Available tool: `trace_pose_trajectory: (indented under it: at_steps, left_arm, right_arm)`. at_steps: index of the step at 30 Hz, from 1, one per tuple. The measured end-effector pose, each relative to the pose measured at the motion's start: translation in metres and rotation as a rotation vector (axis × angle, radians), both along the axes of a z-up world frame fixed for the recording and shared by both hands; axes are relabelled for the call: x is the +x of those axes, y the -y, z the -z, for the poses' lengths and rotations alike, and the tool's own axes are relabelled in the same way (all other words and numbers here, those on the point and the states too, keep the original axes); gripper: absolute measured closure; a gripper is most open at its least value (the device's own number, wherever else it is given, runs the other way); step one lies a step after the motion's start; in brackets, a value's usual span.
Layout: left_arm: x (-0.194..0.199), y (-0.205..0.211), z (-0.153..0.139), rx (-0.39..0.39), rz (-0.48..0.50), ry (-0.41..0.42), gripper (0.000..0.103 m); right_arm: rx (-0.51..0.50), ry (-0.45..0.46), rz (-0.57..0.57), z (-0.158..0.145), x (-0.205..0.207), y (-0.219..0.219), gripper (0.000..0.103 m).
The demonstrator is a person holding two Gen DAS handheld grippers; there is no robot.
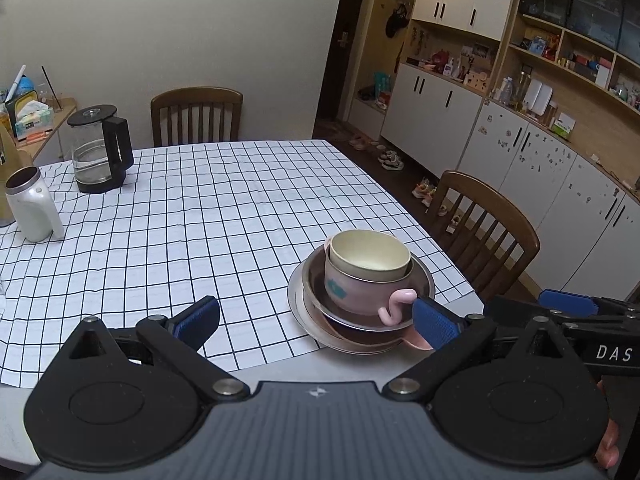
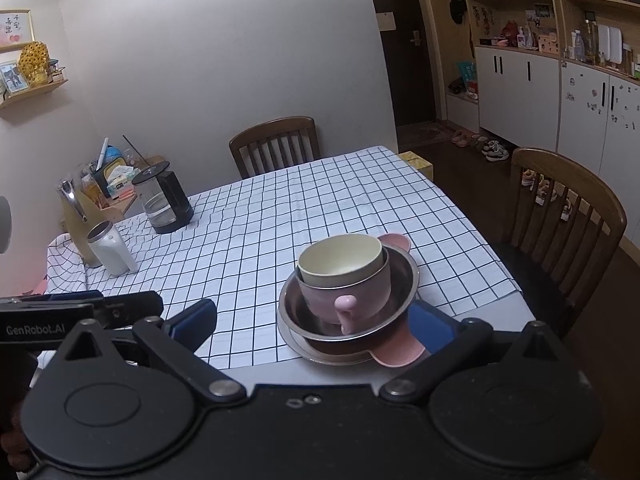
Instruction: Organize plates and bowls
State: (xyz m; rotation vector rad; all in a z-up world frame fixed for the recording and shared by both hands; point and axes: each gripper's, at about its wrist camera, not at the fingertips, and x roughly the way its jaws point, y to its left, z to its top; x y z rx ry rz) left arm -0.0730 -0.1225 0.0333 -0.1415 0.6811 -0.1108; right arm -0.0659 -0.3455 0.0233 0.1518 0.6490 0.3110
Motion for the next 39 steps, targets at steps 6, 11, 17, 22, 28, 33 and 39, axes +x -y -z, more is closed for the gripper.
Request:
trace_pose_trajectory:
  at_steps: [6, 11, 17, 22, 28, 33, 39]
  left_arm:
    - [-0.003, 0.003, 0.0, 0.006, 0.0, 0.007, 0.0]
    - [-0.006, 0.005, 0.001, 0.014, -0.008, 0.011, 0.0]
    - [-0.009, 0.006, 0.002, 0.015, -0.018, 0.012, 0.0]
    - [-0.011, 0.006, 0.004, 0.013, -0.026, 0.006, 0.0]
    - [-0.012, 0.006, 0.006, 0.015, -0.037, 0.003, 0.0]
    - [-0.012, 0.008, 0.007, 0.024, -0.045, -0.002, 0.0]
    - [-0.01, 0.009, 0.009, 0.029, -0.045, -0.013, 0.0]
  right_arm:
    - [-0.016, 0.011, 0.01, -0.001, -0.003, -0.001, 0.0]
    - [-0.028, 0.011, -0.004, -0.002, -0.005, -0.003, 0.0]
    - [-0.025, 0.021, -0.018, -0.003, -0.007, -0.003, 0.0]
    - [-0.012, 0.02, -0.033, -0.002, -0.007, -0.003, 0.0]
    - [-0.013, 0.019, -0.034, -0.001, -0.006, -0.003, 0.0]
    - [-0.008, 0.01, -0.04, 0.002, -0.005, -0.003, 0.0]
    - [-0.002, -0.002, -0.041, 0.005, -0.002, -0.002, 0.0]
